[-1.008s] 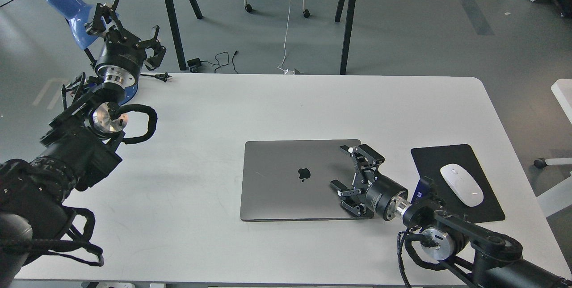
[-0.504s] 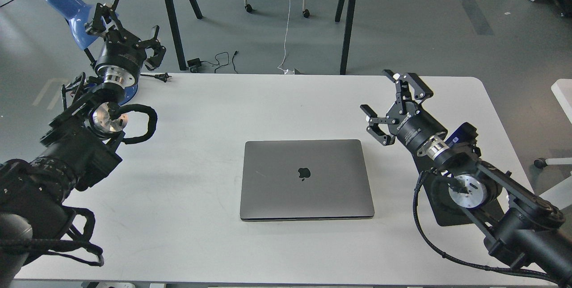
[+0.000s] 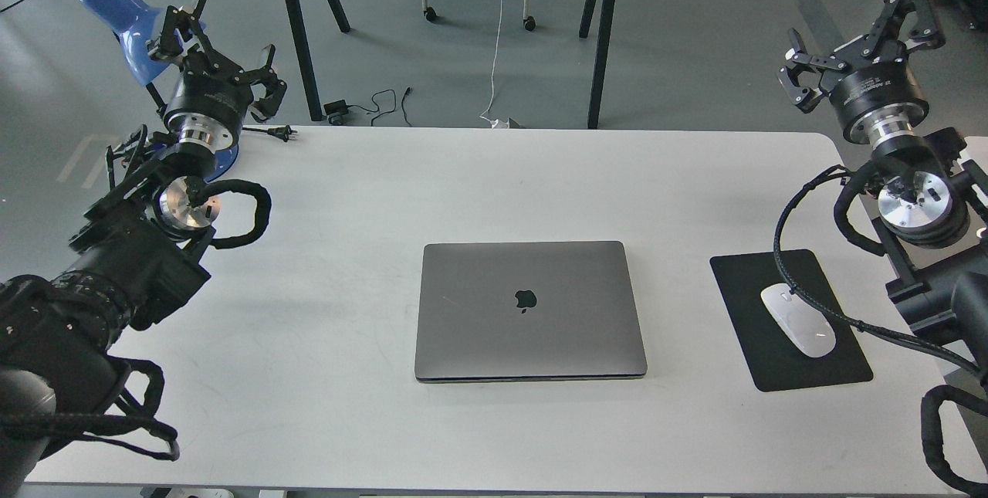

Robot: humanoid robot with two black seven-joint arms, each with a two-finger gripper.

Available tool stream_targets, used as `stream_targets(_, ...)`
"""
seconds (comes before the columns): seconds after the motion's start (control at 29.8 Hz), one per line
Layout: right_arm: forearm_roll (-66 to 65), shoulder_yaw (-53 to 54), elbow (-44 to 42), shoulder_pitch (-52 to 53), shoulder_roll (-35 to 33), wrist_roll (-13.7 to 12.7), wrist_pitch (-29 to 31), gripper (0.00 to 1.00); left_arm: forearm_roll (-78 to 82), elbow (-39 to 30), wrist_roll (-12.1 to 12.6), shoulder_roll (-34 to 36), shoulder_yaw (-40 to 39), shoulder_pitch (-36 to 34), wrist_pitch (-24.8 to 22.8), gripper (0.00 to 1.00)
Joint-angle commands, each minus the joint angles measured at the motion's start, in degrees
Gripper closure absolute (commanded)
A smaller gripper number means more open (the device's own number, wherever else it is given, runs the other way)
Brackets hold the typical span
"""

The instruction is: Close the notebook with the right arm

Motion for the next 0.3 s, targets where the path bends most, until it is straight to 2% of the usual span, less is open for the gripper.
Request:
stream_targets(0.0, 1.6, -0.5, -1.1, 0.5, 0.7, -0.7, 0.8, 0.0, 0.0, 0.0, 0.0, 0.1, 0.0, 0.0, 0.0, 0.0)
stream_targets(0.27, 1.5, -5.5, -0.9, 0.0, 1.5, -0.6, 0.9, 0.0, 0.1, 0.0, 0.0, 0.2, 0.0, 0.0, 0.0, 0.0)
